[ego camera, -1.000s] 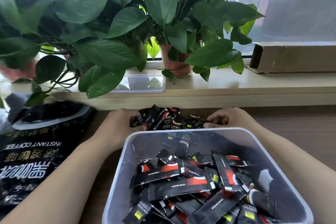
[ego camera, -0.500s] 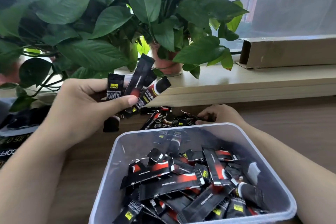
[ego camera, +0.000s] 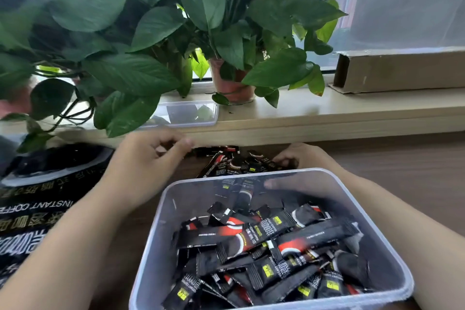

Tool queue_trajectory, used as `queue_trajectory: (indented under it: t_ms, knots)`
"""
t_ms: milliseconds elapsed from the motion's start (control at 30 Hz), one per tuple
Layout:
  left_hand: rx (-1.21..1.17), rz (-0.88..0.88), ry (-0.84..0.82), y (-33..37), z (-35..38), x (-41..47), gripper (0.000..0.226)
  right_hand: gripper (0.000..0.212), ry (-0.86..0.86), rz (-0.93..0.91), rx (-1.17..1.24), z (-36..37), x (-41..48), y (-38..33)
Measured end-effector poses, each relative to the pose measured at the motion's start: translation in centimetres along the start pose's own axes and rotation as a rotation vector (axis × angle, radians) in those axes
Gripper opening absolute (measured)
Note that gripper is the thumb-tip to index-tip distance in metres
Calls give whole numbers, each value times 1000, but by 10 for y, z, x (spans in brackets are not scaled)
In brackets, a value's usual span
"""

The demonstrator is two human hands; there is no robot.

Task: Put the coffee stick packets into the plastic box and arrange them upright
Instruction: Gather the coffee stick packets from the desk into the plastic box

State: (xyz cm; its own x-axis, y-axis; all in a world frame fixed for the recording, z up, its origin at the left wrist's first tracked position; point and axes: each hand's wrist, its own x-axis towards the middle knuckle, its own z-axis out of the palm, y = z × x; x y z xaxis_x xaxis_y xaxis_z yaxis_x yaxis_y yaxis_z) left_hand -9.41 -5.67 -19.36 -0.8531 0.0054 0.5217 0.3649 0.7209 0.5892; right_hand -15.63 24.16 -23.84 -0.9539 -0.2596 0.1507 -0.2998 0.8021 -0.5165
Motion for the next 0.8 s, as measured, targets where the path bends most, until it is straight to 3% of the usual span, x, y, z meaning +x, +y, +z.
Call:
queue_trajectory:
  t_ms: [100,167,267,400,500,600,667,800]
  knots:
    - [214,17,-144,-36,11,5,27,64,18,-54,6,1,-1,5]
    - [219,18,-263,-45,18,4,53,41,27,-106,-21,0,1,4]
    - [281,-13,-252,-55,30,6,74,22,-8,-143,-144,-4,4,1]
    - [305,-65,-248,-67,33,9,56,20,154,-184,-160,-7,0,5]
    - [305,-133,-274,-75,32,12,54,21,161,-141,-204,-9,-2,8]
    - [420,-128,-192,-78,32,14,42,20,233,-121,-177,-19,-4,6]
    - [414,-111,-144,-75,31,15,29,19,307,-78,-7,-30,-11,1]
    - [367,-153,-122,-71,31,14,20,31,291,42,687,-61,-30,-23]
